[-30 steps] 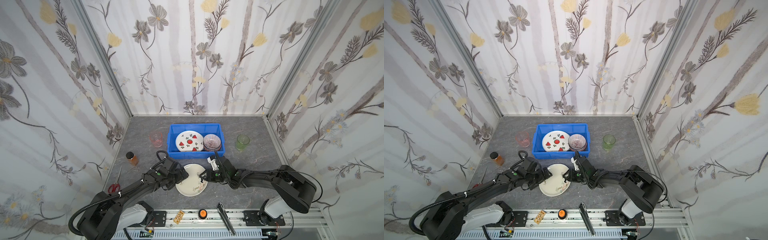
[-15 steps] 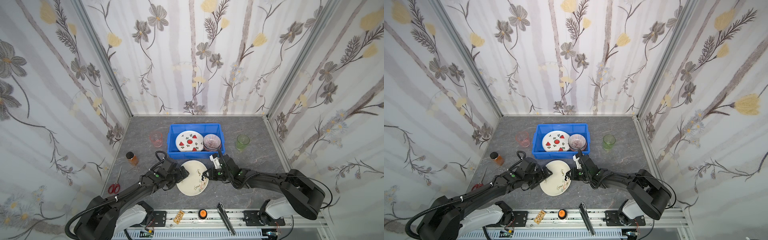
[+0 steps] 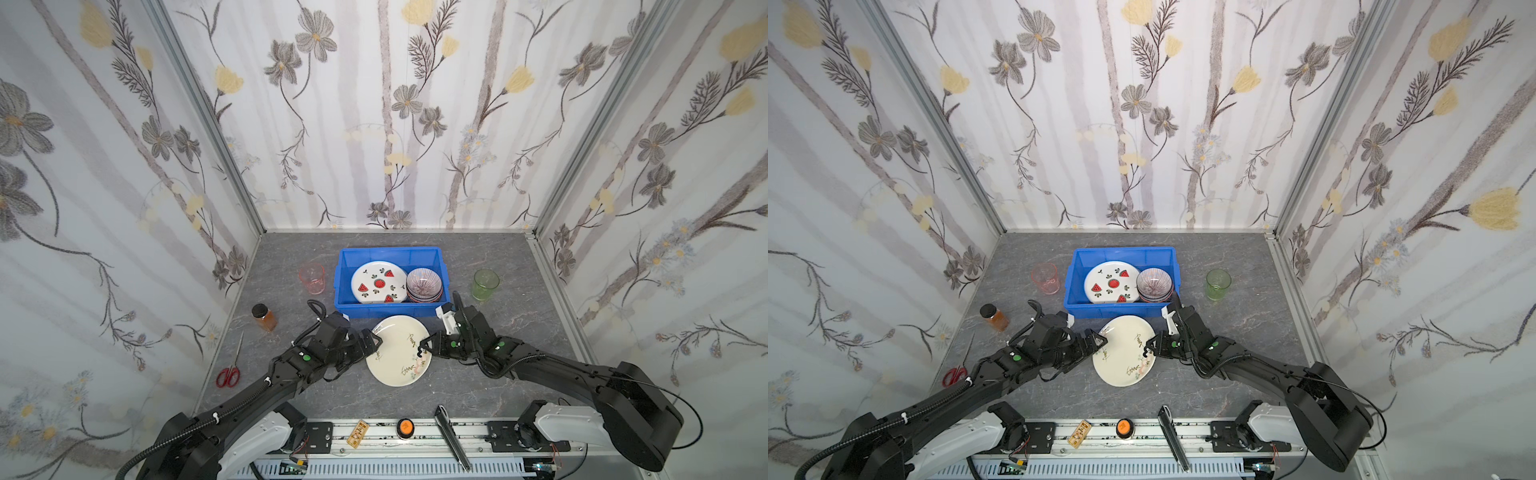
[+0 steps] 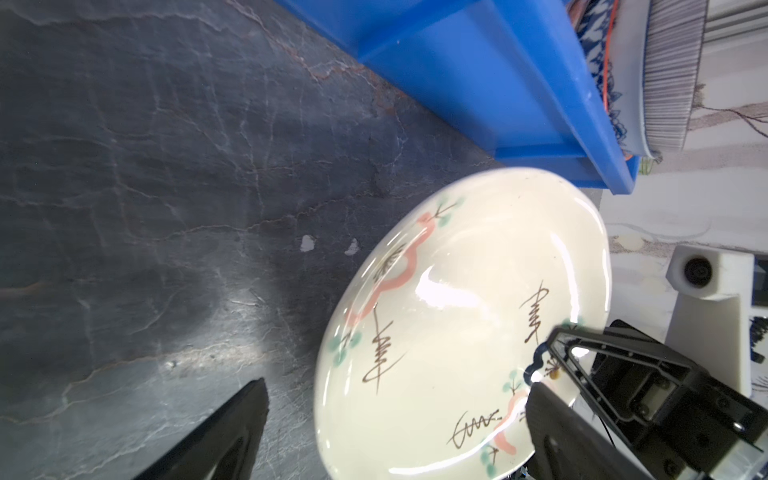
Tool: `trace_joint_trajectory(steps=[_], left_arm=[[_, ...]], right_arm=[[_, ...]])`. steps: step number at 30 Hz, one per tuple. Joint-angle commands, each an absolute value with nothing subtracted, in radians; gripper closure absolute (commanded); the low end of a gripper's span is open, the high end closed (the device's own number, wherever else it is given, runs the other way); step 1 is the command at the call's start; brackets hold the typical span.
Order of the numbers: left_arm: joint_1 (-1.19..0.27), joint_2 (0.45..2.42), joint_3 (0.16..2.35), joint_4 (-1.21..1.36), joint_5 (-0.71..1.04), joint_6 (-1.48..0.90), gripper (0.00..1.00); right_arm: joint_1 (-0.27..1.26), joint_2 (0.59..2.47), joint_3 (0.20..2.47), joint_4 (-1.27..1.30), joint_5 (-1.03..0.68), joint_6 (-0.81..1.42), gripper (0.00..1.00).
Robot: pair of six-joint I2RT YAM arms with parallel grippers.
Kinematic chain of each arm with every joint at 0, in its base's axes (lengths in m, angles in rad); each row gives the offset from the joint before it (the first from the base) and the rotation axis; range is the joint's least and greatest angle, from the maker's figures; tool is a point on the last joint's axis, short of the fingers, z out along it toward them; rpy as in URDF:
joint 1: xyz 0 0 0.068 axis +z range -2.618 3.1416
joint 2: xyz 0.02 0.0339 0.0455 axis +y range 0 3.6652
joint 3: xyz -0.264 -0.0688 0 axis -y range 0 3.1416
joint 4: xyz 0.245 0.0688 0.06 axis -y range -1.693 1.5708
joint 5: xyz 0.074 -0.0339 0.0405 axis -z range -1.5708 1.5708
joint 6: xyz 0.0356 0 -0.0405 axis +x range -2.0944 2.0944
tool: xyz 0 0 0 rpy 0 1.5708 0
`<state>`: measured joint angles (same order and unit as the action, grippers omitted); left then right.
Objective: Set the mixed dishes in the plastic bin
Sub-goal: 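Lift the cream plate upright between both grippers toward the bin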
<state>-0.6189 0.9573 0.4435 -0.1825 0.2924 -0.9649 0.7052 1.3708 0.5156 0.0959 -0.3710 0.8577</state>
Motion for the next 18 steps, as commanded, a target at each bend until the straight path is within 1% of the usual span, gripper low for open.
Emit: trace_joint_trajectory(steps=[1,8,12,18], left_arm=[[-0.616,0.935,0.440,-0.156,0.329,-0.887,0.01],[-0.615,0.900,0.438,-0.081,0.426,-0.831,0.02],[-0.613,0.894,0.407,0.078,0.534,-0.861,0.08],[-0.611,0.892,0.368,0.255,0.589,-0.941,0.22]], right_arm=[[0.668,1.299,0.506,0.105,-0.460,0.859,1.00],[0.594,1.163,0.506,0.046,-0.549,0.861,1.00],[0.574,1.127,0.516,0.055,-0.592,0.876,1.00],[0.560,1.107,0.530,0.069,-0.607,0.891,1.00]])
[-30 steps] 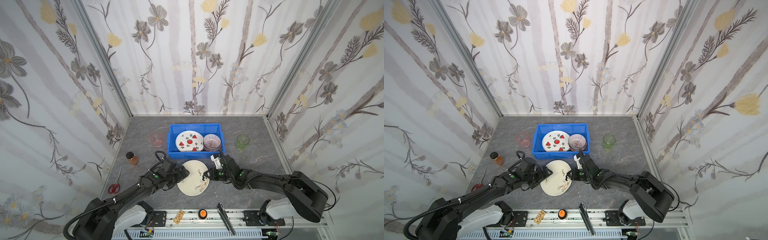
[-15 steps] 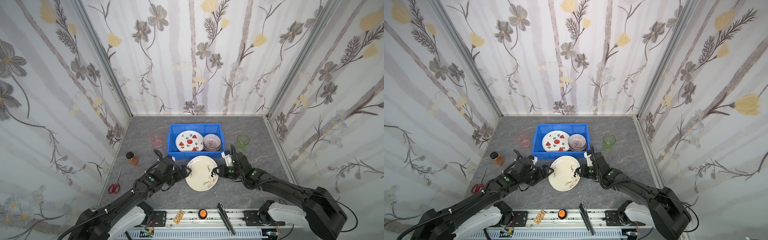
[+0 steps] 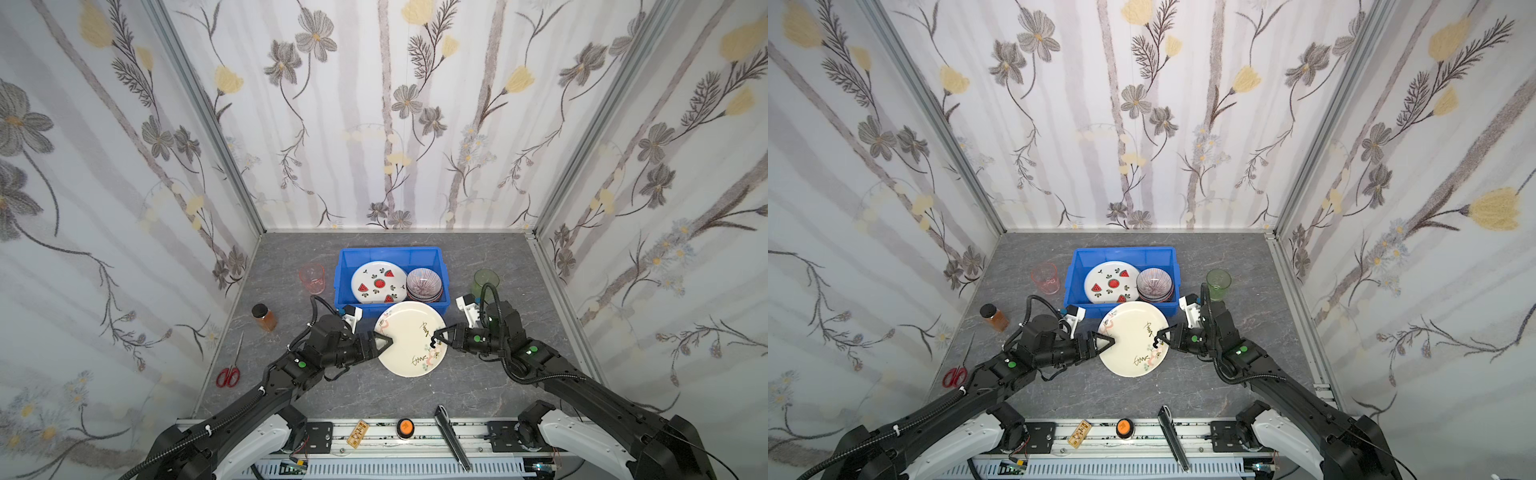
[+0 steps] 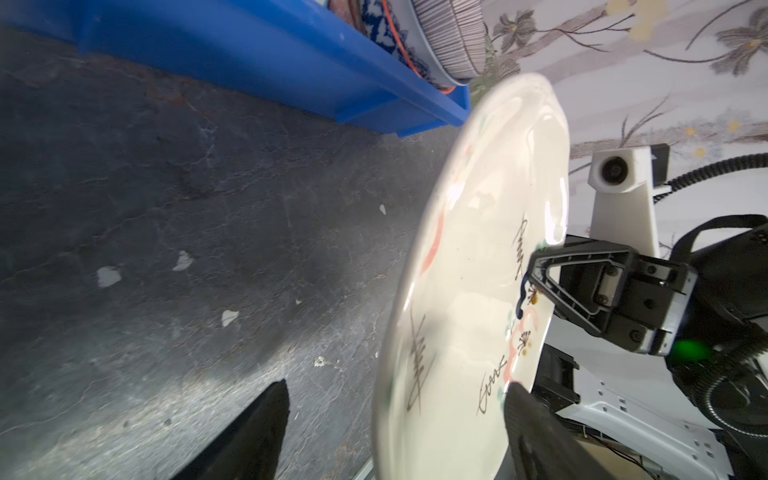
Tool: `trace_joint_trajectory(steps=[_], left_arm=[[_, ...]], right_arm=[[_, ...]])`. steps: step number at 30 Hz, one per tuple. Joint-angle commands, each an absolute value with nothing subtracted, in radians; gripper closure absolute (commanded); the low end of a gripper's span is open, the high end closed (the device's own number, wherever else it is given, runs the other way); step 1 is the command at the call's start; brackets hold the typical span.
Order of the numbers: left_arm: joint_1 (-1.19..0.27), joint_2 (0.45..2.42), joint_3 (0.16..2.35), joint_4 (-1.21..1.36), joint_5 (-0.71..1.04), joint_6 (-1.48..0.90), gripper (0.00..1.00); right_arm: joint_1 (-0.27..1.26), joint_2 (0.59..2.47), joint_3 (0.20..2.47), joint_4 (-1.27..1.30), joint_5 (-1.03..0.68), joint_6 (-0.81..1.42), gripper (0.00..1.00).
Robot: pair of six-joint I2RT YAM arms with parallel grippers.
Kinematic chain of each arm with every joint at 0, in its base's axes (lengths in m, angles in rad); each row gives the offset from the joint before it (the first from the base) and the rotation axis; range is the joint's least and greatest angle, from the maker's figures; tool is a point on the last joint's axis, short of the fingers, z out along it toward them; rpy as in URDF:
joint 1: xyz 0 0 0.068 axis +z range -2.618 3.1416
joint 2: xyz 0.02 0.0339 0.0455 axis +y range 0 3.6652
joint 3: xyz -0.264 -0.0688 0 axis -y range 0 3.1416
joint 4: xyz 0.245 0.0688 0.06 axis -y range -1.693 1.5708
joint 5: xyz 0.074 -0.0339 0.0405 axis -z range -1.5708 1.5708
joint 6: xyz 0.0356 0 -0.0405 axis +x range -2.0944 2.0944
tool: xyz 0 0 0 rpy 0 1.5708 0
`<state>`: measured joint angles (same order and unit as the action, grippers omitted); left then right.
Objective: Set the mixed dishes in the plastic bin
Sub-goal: 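Lift the cream plate upright between both grippers toward the bin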
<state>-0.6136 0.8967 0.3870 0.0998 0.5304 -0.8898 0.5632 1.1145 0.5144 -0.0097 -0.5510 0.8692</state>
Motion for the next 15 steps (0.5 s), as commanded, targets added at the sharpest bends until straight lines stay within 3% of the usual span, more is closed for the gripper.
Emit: trace_joint_trajectory(steps=[1,10,15], left_arm=[[-0.610,0.889,0.359,0.289,0.592,-0.966,0.24],[-0.605,0.869,0.349,0.316,0.577,-1.005,0.60],[-0.604,0.871,0.348,0.319,0.574,-1.008,0.74]], right_arm=[[0.560,1.108,0.530,0.071,-0.607,0.891,1.00],[0.550,1.125,0.530,0.102,-0.615,0.895,1.00],[0.549,1.140,0.531,0.122,-0.625,0.900,1.00]])
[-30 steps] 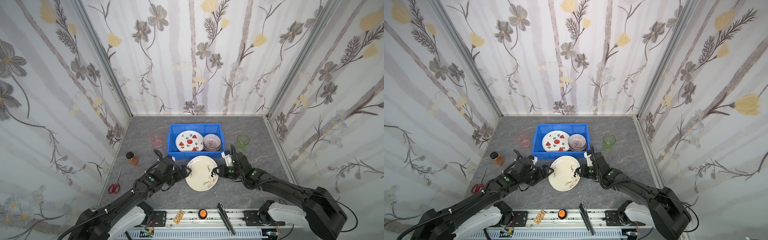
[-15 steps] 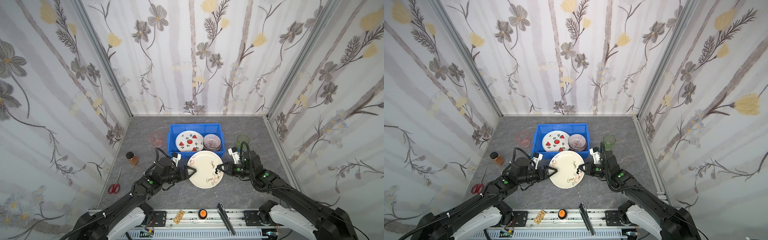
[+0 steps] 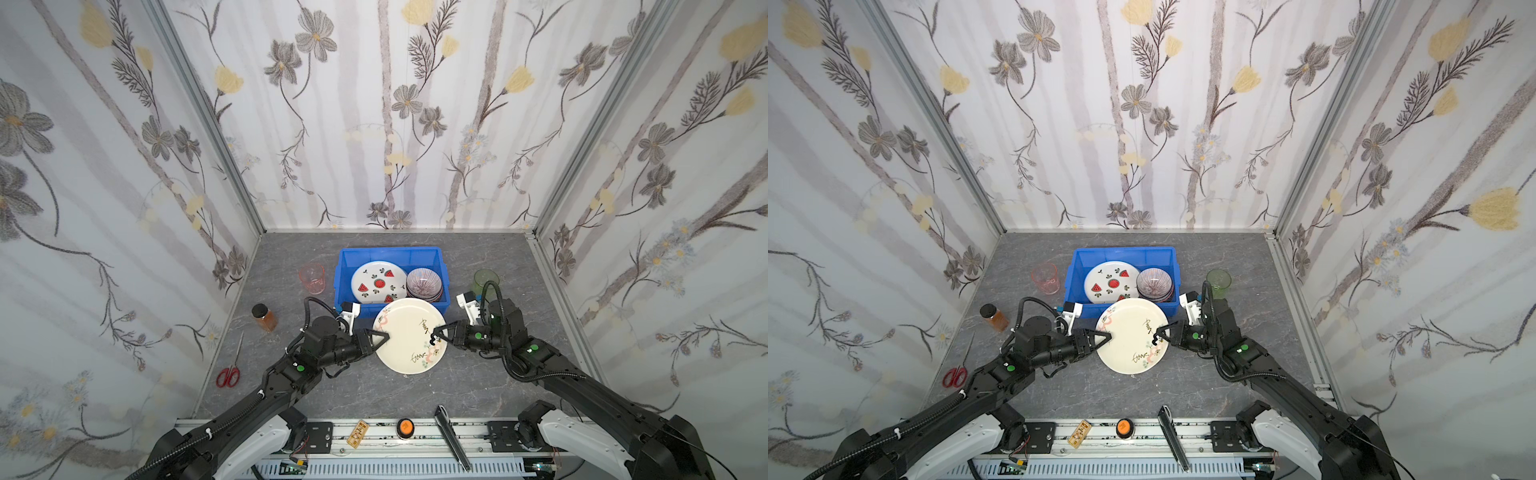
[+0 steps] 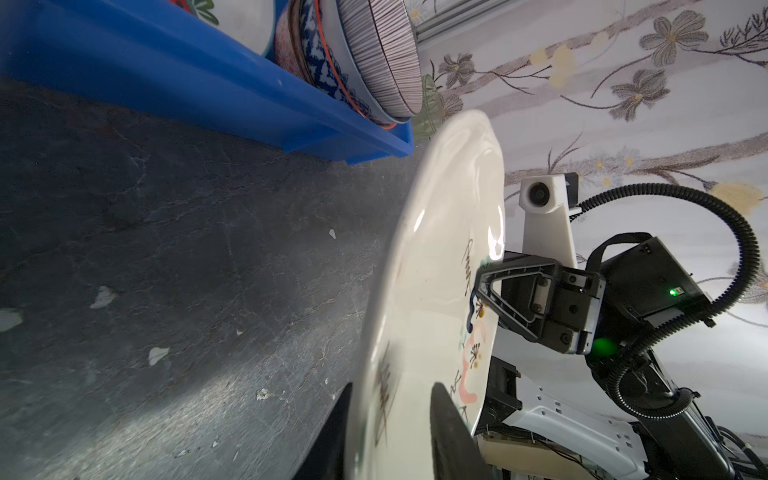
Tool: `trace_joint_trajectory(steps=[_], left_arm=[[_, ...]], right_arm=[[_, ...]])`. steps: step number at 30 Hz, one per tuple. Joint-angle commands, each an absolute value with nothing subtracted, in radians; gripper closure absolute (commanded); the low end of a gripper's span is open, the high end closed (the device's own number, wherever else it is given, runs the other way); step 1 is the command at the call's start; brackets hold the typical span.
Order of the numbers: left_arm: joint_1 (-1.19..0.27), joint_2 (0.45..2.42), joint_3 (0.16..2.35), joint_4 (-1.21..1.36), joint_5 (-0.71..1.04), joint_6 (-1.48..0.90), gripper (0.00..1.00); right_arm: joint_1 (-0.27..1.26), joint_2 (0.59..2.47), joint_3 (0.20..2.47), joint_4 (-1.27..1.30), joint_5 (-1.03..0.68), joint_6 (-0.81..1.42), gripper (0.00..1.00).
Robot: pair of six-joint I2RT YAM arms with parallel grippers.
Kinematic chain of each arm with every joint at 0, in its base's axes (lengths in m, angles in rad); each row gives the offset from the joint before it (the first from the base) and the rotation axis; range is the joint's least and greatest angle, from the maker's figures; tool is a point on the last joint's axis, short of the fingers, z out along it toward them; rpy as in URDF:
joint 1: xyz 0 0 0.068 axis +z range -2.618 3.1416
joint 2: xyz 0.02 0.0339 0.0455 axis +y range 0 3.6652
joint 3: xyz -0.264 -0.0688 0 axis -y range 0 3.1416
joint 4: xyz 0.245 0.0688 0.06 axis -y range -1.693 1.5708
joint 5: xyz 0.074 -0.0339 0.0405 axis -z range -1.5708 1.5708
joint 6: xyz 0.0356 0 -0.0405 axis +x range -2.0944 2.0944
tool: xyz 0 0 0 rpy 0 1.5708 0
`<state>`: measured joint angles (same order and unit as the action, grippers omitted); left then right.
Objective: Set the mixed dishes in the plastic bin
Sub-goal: 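Lift the cream plate upright between both grippers toward the bin, then carry the cream plate into the bin with the left gripper while the right withdraws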
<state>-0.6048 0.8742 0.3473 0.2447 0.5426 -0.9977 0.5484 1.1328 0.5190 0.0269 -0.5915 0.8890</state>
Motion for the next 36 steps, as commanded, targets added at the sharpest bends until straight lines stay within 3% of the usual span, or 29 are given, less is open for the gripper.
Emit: trace_joint_trajectory(steps=[1,9,13,23,31,36], left_arm=[[-0.604,0.873,0.348,0.319,0.572,-1.008,0.76],[-0.600,0.878,0.356,0.325,0.571,-1.012,1.00],[-0.591,0.877,0.355,0.325,0.562,-1.020,1.00],[-0.561,0.870,0.361,0.325,0.560,-1.029,1.00],[-0.515,0.847,0.373,0.325,0.583,-1.035,1.00],[-0.434,0.846,0.418,0.319,0.605,-1.014,1.00]], right_arm=[[0.548,1.142,0.532,0.123,-0.626,0.900,1.00],[0.548,1.154,0.534,0.121,-0.624,0.893,1.00],[0.548,1.155,0.536,0.116,-0.617,0.889,0.92],[0.540,1.135,0.563,0.051,-0.577,0.848,0.57],[0.520,1.098,0.560,0.010,-0.541,0.827,0.48],[0.505,1.042,0.560,-0.024,-0.495,0.801,0.47]])
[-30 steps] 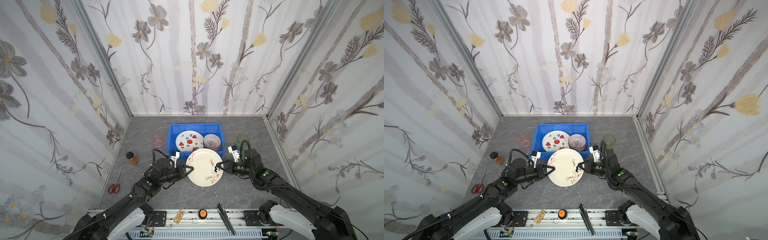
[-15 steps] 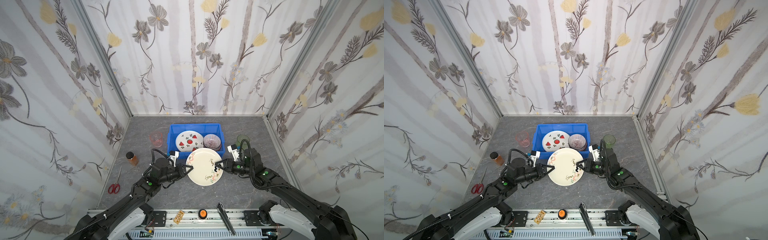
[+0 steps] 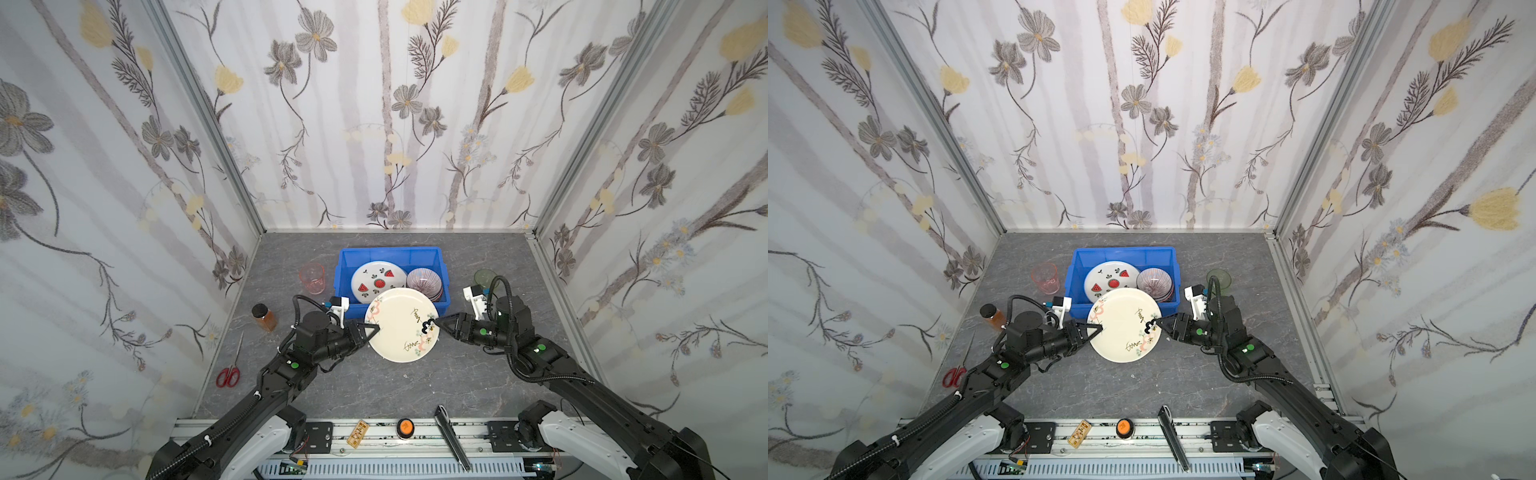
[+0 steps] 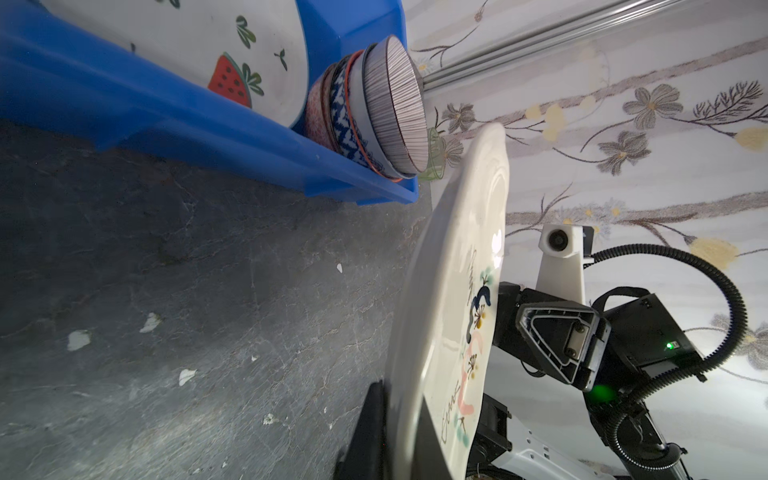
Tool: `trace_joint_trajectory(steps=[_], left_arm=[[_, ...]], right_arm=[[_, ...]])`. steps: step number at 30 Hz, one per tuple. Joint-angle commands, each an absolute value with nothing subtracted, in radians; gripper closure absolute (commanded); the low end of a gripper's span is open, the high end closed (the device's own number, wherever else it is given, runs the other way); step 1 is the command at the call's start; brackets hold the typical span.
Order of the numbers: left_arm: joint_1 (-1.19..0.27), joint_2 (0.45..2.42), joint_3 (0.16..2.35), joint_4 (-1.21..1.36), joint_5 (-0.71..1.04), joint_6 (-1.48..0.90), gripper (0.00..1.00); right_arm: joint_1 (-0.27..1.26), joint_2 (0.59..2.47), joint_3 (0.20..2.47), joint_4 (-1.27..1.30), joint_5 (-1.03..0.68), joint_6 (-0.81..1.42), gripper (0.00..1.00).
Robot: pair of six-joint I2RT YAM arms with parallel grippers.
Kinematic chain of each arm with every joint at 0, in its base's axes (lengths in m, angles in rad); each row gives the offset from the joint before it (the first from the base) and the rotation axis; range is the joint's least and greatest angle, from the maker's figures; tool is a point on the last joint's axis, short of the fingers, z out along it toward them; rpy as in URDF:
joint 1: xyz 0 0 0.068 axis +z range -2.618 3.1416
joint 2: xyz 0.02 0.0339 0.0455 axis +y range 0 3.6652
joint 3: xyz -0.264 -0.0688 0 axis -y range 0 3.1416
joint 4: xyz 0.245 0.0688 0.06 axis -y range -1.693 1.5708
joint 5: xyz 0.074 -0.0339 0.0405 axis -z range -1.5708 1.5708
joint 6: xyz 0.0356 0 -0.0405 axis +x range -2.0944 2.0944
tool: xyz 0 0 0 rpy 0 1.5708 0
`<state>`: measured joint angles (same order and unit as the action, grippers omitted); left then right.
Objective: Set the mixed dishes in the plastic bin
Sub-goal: 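Carry the cream plate into the bin with the left gripper while the right withdraws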
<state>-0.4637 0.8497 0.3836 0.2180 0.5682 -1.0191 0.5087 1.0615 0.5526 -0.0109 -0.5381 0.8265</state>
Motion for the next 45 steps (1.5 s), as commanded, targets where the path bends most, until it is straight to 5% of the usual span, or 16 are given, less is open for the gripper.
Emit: trace_joint_trajectory(steps=[1,15,45], left_arm=[[-0.414,0.851,0.432,0.318,0.610,-1.006,1.00],[-0.222,1.126,0.753,0.203,0.541,-0.887,1.00],[-0.256,1.556,0.939,0.196,0.325,-0.842,1.00]], right_arm=[[0.502,1.034,0.561,-0.032,-0.490,0.796,0.46],[0.457,0.958,0.539,-0.101,-0.473,0.781,0.42],[0.418,0.969,0.536,-0.113,-0.472,0.766,0.42]])
